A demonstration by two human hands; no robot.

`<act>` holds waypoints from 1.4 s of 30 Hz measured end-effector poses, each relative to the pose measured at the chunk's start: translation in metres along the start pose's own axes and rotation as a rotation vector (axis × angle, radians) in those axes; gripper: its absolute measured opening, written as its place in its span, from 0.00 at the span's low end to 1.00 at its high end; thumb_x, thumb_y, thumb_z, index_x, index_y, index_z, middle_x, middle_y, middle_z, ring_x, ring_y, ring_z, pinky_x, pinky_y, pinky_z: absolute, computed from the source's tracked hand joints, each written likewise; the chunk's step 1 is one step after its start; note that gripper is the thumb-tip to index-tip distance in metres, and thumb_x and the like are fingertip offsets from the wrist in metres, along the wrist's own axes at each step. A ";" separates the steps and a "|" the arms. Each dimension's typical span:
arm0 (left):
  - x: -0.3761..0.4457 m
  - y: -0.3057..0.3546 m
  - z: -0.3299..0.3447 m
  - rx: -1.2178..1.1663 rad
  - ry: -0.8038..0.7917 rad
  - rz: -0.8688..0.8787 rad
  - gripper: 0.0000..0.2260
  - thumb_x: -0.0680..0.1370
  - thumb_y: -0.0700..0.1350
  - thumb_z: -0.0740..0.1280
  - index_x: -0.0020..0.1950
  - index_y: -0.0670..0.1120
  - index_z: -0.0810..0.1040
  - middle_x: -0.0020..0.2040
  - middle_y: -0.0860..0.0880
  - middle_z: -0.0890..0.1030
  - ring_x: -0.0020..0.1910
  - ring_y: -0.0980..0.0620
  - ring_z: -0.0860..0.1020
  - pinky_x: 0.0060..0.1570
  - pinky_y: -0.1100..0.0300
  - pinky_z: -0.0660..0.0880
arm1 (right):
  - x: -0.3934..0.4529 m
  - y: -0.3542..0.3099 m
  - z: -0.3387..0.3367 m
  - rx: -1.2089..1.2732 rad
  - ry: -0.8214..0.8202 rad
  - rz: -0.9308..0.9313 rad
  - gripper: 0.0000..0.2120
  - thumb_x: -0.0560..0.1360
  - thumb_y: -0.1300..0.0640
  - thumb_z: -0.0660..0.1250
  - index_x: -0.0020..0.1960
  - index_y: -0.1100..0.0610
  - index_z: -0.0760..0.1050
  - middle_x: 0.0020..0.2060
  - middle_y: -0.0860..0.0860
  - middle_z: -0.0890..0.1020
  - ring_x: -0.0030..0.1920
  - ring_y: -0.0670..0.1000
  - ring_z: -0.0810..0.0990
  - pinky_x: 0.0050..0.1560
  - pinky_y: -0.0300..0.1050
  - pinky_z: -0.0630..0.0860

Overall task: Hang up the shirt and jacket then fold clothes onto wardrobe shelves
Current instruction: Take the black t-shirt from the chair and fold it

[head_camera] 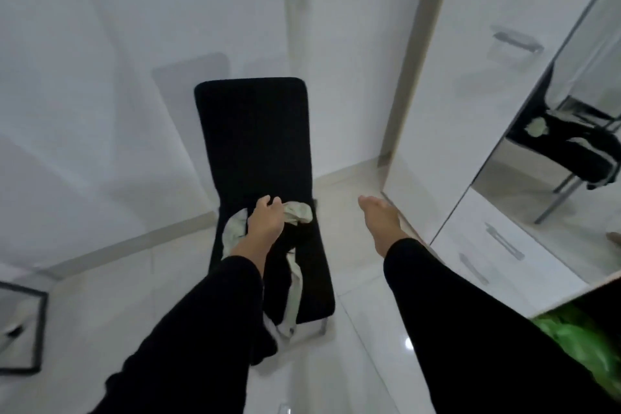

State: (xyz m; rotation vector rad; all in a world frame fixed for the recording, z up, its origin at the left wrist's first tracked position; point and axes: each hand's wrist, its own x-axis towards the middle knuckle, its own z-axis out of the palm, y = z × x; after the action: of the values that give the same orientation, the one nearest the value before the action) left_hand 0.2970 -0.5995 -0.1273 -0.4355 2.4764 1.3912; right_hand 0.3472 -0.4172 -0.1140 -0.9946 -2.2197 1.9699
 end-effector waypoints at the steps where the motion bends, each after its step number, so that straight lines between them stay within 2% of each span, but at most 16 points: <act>1: 0.010 -0.012 -0.019 0.017 0.023 -0.015 0.22 0.82 0.52 0.51 0.75 0.45 0.62 0.73 0.44 0.66 0.71 0.43 0.65 0.69 0.52 0.60 | 0.000 0.000 0.024 -0.004 -0.039 -0.001 0.24 0.79 0.51 0.60 0.72 0.58 0.66 0.69 0.52 0.70 0.69 0.54 0.68 0.68 0.45 0.63; 4: 0.042 -0.046 -0.065 0.070 0.087 -0.048 0.22 0.82 0.50 0.50 0.69 0.38 0.68 0.68 0.39 0.71 0.66 0.39 0.70 0.66 0.48 0.64 | -0.003 0.002 0.084 -0.063 -0.142 -0.010 0.20 0.79 0.53 0.61 0.68 0.60 0.70 0.65 0.53 0.74 0.65 0.54 0.71 0.63 0.43 0.66; 9: 0.068 -0.077 -0.095 0.143 0.091 -0.106 0.20 0.83 0.48 0.50 0.69 0.39 0.69 0.68 0.40 0.71 0.67 0.39 0.69 0.66 0.52 0.64 | 0.009 0.010 0.136 -0.195 -0.190 -0.015 0.15 0.79 0.55 0.60 0.58 0.65 0.75 0.59 0.58 0.77 0.56 0.55 0.75 0.61 0.46 0.70; 14: 0.103 -0.098 -0.085 0.184 0.000 -0.150 0.19 0.82 0.48 0.51 0.54 0.39 0.77 0.55 0.39 0.78 0.60 0.39 0.75 0.59 0.52 0.70 | 0.043 0.021 0.167 -0.285 -0.221 0.064 0.15 0.79 0.58 0.61 0.62 0.66 0.73 0.61 0.61 0.77 0.62 0.59 0.75 0.64 0.50 0.70; 16: 0.119 -0.101 -0.076 0.222 -0.026 -0.176 0.20 0.83 0.48 0.50 0.59 0.38 0.76 0.60 0.38 0.76 0.61 0.39 0.73 0.61 0.52 0.69 | 0.061 0.029 0.177 -0.313 -0.267 0.087 0.12 0.79 0.58 0.61 0.58 0.64 0.76 0.53 0.58 0.78 0.58 0.57 0.76 0.61 0.47 0.70; 18: 0.137 -0.101 -0.065 0.239 -0.052 -0.192 0.20 0.83 0.47 0.49 0.63 0.37 0.74 0.64 0.38 0.74 0.63 0.39 0.72 0.63 0.52 0.67 | 0.085 0.042 0.187 -0.368 -0.299 0.083 0.06 0.78 0.57 0.62 0.47 0.57 0.76 0.44 0.51 0.77 0.54 0.54 0.74 0.58 0.44 0.69; 19: 0.148 -0.102 -0.058 0.250 -0.062 -0.193 0.20 0.83 0.46 0.49 0.63 0.36 0.74 0.64 0.38 0.74 0.63 0.39 0.72 0.63 0.51 0.67 | 0.098 0.049 0.193 -0.395 -0.320 0.083 0.06 0.78 0.55 0.63 0.47 0.56 0.76 0.46 0.50 0.77 0.55 0.54 0.73 0.61 0.44 0.69; 21: 0.172 -0.106 -0.046 0.274 -0.079 -0.213 0.19 0.83 0.46 0.50 0.63 0.37 0.74 0.63 0.39 0.75 0.62 0.39 0.73 0.63 0.51 0.68 | 0.126 0.062 0.205 -0.433 -0.346 0.098 0.12 0.78 0.54 0.63 0.56 0.60 0.76 0.54 0.54 0.77 0.60 0.55 0.74 0.66 0.49 0.69; 24: 0.212 -0.116 -0.023 0.285 -0.100 -0.231 0.19 0.83 0.47 0.52 0.65 0.38 0.73 0.64 0.40 0.74 0.64 0.41 0.72 0.63 0.54 0.67 | 0.172 0.087 0.224 -0.475 -0.382 0.129 0.06 0.76 0.53 0.64 0.42 0.53 0.73 0.51 0.54 0.76 0.57 0.55 0.76 0.63 0.48 0.71; 25: 0.226 -0.120 -0.014 0.294 -0.108 -0.227 0.19 0.82 0.47 0.52 0.65 0.38 0.73 0.64 0.40 0.74 0.64 0.41 0.72 0.63 0.55 0.67 | 0.187 0.098 0.230 -0.480 -0.385 0.135 0.05 0.75 0.52 0.65 0.43 0.52 0.73 0.54 0.53 0.77 0.59 0.55 0.76 0.65 0.50 0.71; 27: 0.256 -0.131 0.002 0.317 -0.119 -0.224 0.19 0.82 0.47 0.53 0.63 0.38 0.75 0.63 0.41 0.75 0.63 0.41 0.73 0.62 0.56 0.67 | 0.211 0.113 0.242 -0.492 -0.395 0.138 0.13 0.75 0.51 0.65 0.55 0.59 0.76 0.60 0.56 0.78 0.62 0.56 0.76 0.66 0.52 0.71; 32: 0.321 -0.168 0.045 0.369 -0.132 -0.211 0.20 0.82 0.49 0.52 0.65 0.39 0.74 0.64 0.41 0.75 0.63 0.43 0.73 0.64 0.55 0.66 | 0.258 0.145 0.270 -0.548 -0.384 0.114 0.24 0.76 0.54 0.66 0.70 0.60 0.68 0.66 0.55 0.74 0.66 0.56 0.73 0.68 0.49 0.69; 36: 0.349 -0.194 0.072 0.296 -0.108 -0.277 0.22 0.80 0.51 0.60 0.69 0.39 0.69 0.65 0.40 0.74 0.64 0.41 0.73 0.66 0.53 0.68 | 0.288 0.178 0.287 -0.616 -0.371 0.092 0.28 0.77 0.54 0.65 0.73 0.60 0.63 0.69 0.56 0.70 0.68 0.56 0.70 0.67 0.46 0.69; 38: 0.355 -0.204 0.081 0.297 -0.099 -0.327 0.27 0.78 0.53 0.63 0.71 0.39 0.65 0.67 0.40 0.72 0.66 0.41 0.71 0.67 0.52 0.67 | 0.294 0.188 0.291 -0.677 -0.353 0.075 0.26 0.76 0.53 0.65 0.71 0.61 0.65 0.66 0.57 0.72 0.65 0.57 0.73 0.60 0.43 0.71; 40: 0.362 -0.210 0.085 0.312 -0.081 -0.339 0.27 0.77 0.53 0.65 0.70 0.38 0.66 0.66 0.41 0.73 0.65 0.42 0.72 0.66 0.54 0.68 | 0.301 0.197 0.293 -0.719 -0.313 0.067 0.22 0.76 0.53 0.65 0.66 0.62 0.68 0.62 0.57 0.76 0.61 0.57 0.75 0.51 0.41 0.71; 42: 0.366 -0.214 0.084 0.354 -0.082 -0.335 0.22 0.77 0.53 0.65 0.64 0.39 0.72 0.62 0.42 0.76 0.63 0.43 0.73 0.62 0.56 0.68 | 0.304 0.203 0.293 -0.769 -0.311 0.074 0.20 0.77 0.53 0.65 0.64 0.63 0.70 0.60 0.57 0.77 0.58 0.56 0.76 0.48 0.40 0.69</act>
State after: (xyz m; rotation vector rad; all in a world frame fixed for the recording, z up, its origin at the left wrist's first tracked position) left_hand 0.0503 -0.6798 -0.4725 -0.6584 2.3759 0.8067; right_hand 0.0747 -0.5377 -0.4757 -0.8362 -3.2694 1.3436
